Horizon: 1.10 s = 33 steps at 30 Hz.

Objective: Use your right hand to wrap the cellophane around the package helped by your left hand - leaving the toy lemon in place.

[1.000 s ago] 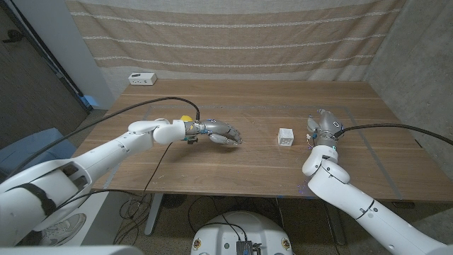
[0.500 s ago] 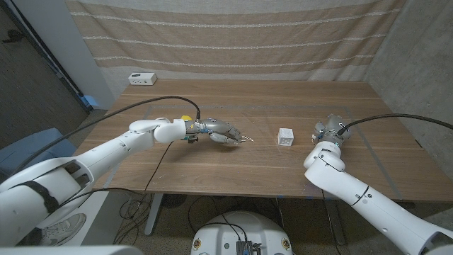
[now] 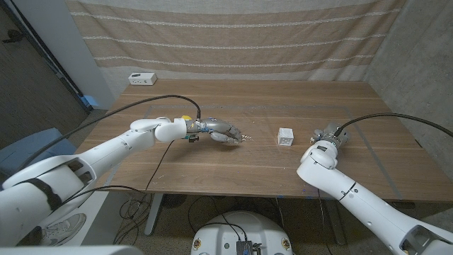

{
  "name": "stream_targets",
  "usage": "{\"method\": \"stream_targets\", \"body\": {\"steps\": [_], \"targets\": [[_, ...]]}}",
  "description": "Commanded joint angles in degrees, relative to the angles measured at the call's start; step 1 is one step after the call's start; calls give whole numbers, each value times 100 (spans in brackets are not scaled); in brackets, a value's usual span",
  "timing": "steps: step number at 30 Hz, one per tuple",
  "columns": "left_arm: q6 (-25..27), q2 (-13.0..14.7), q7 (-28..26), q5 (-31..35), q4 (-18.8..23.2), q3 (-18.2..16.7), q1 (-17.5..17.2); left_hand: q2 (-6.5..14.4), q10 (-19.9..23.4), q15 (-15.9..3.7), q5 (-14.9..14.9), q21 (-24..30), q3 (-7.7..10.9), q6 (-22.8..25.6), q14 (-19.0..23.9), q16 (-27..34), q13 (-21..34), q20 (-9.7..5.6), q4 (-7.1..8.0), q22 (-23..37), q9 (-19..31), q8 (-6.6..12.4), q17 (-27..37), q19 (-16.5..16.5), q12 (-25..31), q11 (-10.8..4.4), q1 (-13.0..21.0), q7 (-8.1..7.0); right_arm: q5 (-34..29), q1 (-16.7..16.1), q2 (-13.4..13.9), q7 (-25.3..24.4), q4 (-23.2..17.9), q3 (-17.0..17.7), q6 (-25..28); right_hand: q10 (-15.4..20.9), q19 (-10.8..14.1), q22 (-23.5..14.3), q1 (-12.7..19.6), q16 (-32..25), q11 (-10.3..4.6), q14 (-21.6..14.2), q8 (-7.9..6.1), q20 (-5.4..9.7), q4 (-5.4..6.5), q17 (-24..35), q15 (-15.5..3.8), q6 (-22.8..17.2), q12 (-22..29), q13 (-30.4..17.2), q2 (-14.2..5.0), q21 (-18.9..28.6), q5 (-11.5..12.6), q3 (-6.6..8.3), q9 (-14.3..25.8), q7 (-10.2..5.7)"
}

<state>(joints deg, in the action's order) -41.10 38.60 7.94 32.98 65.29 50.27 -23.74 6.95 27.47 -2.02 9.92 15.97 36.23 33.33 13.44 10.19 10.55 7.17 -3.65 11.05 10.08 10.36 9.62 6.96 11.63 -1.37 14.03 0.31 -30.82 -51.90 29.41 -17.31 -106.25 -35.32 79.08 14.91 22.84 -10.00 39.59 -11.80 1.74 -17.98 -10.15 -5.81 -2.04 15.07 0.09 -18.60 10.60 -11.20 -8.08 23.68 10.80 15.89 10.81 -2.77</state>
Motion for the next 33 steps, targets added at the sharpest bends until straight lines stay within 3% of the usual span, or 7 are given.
{"method": "stream_targets", "body": {"steps": [1, 10, 14, 18, 23, 28, 33], "targets": [[-35, -38, 4, -42, -113, 52, 63, 50, 39, -75, -16, -10, 41, 10, -11, -6, 29, 16, -9, 28, 14, 16, -2, 55, 28, 41, -11, 17, -3233, 165, -554, 3151, 782, 33, 91, 36, 94, -25, 1, -48, 10, -11, -57, 35, -63, 5, -31, -31, 34, -13, -24, 17, -5, 10, 20, 9], [-21, -36, -33, -16, -115, 65, 76, 39, 35, -78, -18, -14, 41, 14, -13, -8, 29, 8, -14, 29, 13, 17, -2, 55, 25, 36, -18, 5, -3387, 299, -407, 3911, 795, -79, 79, 501, 341, -27, 5, -229, 28, -394, -154, 67, -184, -39, -186, -267, 196, -17, 44, 38, -58, -40, 17, 71], [-26, -39, -17, -28, -123, 72, 90, 36, 29, -79, -18, -17, 42, 8, -16, -9, 29, 9, -17, 29, 13, 15, -2, 56, 22, 27, -21, 2, -2825, 318, -284, 3327, 664, -189, 91, 1276, 735, -35, 253, -560, 127, -1150, -223, 211, -408, -36, -452, -636, 404, -45, -83, 112, -30, 95, 7, 108], [9, -19, -16, -14, -75, 66, 79, 29, 24, -77, -19, -19, 40, 1, -22, -11, 29, 7, -18, 29, 13, 12, -2, 56, 20, 26, -26, 3, -2500, 335, -231, 2959, 607, -246, 91, 1914, 1217, -61, 766, -1207, -33, -2161, -204, 396, -734, 311, -876, -961, 684, -166, 18, 271, 24, 175, 5, 124], [63, 16, -2, -17, -8, 48, 50, 24, 23, -71, -19, -22, 39, 7, -26, -11, 29, 7, -17, 30, 13, 15, -1, 56, 19, 54, -36, 13, -1379, -63, -277, 1751, 200, 299, -482, 2627, 1698, -98, 1145, -2086, -45, -3029, -195, 480, -742, 1058, -1071, -1355, 1197, -401, 84, 487, 89, 53, 29, 142], [96, 39, 19, -28, 48, 37, 18, 23, 17, -75, -18, -25, 39, 0, -36, -14, 30, 7, -15, 30, 13, 13, 0, 54, 16, 31, -43, 13, -640, -160, -247, 865, 116, 425, -707, 3081, 2074, -176, 2394, -2907, -216, -3743, -186, 718, -886, 1961, -1304, -1770, 1838, -784, 197, 796, 195, 153, 74, 157], [150, 74, 29, -24, 118, 13, -19, 20, 9, -76, -19, -29, 39, -12, -43, -15, 30, 3, -14, 30, 13, 9, 0, 52, 13, 31, -51, 5, -117, -160, -179, 166, 85, 396, -777, 3201, 2038, -301, 3475, -3342, -348, -4077, -270, 886, -832, 2766, -1337, -2334, 2414, -1266, 173, 1124, 113, 207, 176, 137]]}}
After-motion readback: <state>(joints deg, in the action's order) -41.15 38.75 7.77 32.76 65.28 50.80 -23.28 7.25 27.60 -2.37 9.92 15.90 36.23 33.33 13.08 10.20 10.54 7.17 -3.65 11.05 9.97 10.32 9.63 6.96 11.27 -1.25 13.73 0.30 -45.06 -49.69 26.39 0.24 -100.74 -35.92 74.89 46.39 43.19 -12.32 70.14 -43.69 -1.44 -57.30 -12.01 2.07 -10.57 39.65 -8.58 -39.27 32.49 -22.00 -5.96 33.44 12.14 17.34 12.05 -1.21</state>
